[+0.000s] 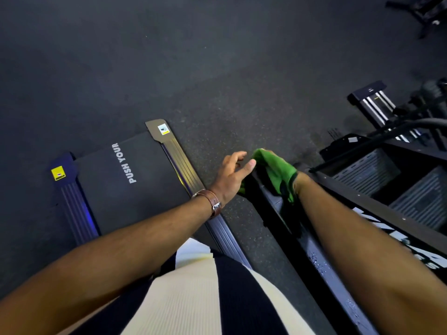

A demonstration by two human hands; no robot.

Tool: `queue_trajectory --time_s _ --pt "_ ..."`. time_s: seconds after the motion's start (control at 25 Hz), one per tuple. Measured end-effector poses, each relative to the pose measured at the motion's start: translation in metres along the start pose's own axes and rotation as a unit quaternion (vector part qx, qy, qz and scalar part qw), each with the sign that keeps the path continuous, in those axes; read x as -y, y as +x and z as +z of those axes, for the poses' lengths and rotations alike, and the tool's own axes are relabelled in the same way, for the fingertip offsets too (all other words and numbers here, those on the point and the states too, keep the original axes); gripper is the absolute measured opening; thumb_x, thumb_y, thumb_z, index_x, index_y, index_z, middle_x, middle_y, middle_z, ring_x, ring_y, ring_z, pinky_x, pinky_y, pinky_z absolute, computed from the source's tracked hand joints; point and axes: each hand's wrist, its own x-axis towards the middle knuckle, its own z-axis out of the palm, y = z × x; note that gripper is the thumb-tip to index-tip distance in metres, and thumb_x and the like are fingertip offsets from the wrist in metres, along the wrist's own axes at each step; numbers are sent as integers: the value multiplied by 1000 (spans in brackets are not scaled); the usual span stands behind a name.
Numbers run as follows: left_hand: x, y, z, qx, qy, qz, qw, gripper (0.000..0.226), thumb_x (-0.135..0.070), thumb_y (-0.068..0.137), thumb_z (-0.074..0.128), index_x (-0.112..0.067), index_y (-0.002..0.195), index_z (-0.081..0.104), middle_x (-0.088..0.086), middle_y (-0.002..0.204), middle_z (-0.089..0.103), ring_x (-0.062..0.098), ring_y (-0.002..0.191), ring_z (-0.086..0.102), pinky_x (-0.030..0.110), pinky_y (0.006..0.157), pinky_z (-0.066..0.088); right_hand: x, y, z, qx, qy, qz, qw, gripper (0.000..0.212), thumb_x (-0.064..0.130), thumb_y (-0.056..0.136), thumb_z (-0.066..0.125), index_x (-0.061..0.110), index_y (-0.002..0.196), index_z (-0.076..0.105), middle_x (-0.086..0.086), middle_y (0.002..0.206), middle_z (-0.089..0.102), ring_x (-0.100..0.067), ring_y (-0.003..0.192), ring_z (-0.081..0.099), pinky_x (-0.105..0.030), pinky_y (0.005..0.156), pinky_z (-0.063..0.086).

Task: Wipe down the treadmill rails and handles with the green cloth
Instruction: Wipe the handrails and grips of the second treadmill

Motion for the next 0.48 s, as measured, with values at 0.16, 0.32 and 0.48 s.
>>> queue_trajectory --time_s 0.16,0.32,0.48 --pt "15 -4 0 -7 -30 -22 999 63 -71 82 42 -23 120 56 8 123 54 15 115 52 40 106 38 9 7 -17 78 -96 10 992 52 19 106 32 9 63 60 -5 68 56 -12 61 48 -19 54 41" --pt "27 -4 5 -22 -74 -34 996 69 -73 82 40 -17 119 56 12 117 60 19 110 55 49 101 41 28 5 -4 158 -152 -57 974 9 11 91 63 13 82 64 2 70 68 -6 53 62 -18 55 49" --pt "12 7 9 -25 -84 -45 995 62 -70 82 42 -18 112 58 7 110 63 19 102 58 39 98 44 -11 6 -4 28 -63 -181 981 27 -5 75 77 15 91 68 8 73 72 -4 67 66 -20 64 52"
